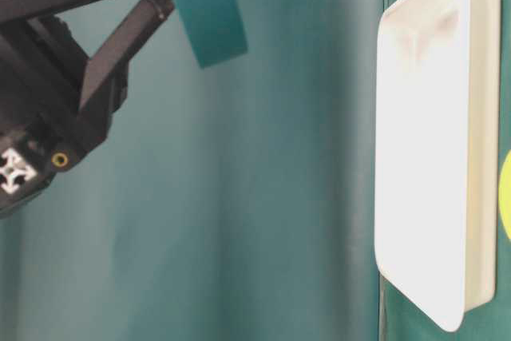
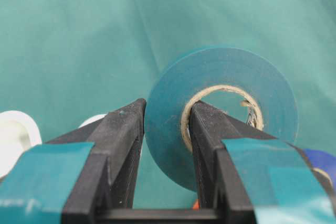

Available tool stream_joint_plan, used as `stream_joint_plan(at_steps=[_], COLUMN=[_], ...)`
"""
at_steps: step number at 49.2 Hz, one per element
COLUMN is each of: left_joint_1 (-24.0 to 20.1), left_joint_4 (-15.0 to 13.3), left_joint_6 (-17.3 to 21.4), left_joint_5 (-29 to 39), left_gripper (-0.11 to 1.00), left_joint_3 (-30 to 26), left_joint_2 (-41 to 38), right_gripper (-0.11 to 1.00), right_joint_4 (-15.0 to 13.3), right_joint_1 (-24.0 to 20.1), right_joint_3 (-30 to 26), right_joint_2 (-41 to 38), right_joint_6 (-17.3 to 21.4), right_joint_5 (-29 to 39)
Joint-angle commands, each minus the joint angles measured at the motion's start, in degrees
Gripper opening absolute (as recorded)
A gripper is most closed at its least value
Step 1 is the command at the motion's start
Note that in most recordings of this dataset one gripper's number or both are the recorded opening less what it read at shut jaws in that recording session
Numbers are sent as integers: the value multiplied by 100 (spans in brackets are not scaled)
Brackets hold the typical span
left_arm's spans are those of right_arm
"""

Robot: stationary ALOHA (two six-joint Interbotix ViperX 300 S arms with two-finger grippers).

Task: Pick up the tape from a random location and place it into the white case.
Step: 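Lift the teal roll and carry it over the white tray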

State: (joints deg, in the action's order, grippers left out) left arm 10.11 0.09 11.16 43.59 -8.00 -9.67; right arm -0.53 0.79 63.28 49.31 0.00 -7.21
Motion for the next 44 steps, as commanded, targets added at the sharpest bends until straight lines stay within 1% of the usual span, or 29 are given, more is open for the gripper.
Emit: stream_joint_plan(at_steps=[1, 21, 27, 33, 44], left_joint_1=[9, 18, -44, -202, -756], left_joint_4=[9, 9, 9, 9, 9], left_joint_6=[-9, -9, -9, -9, -9], left_joint_5=[-26, -26, -18, -18, -97], left_gripper=[22, 22, 22, 22, 22], left_joint_3=[-114, -79, 9, 167, 650], left_joint_2=[220, 237, 281, 369, 642], right_gripper=[91, 91, 91, 91, 91], right_joint_4=[0, 0, 0, 0, -9], right_joint_1=[0, 0, 0, 0, 0], right_joint_3=[-149, -149, -149, -149, -149], right_joint_2=[-35, -35, -35, -35, -35], right_joint_6=[9, 9, 0, 0, 0], right_joint_5=[-26, -26, -26, -26, -26])
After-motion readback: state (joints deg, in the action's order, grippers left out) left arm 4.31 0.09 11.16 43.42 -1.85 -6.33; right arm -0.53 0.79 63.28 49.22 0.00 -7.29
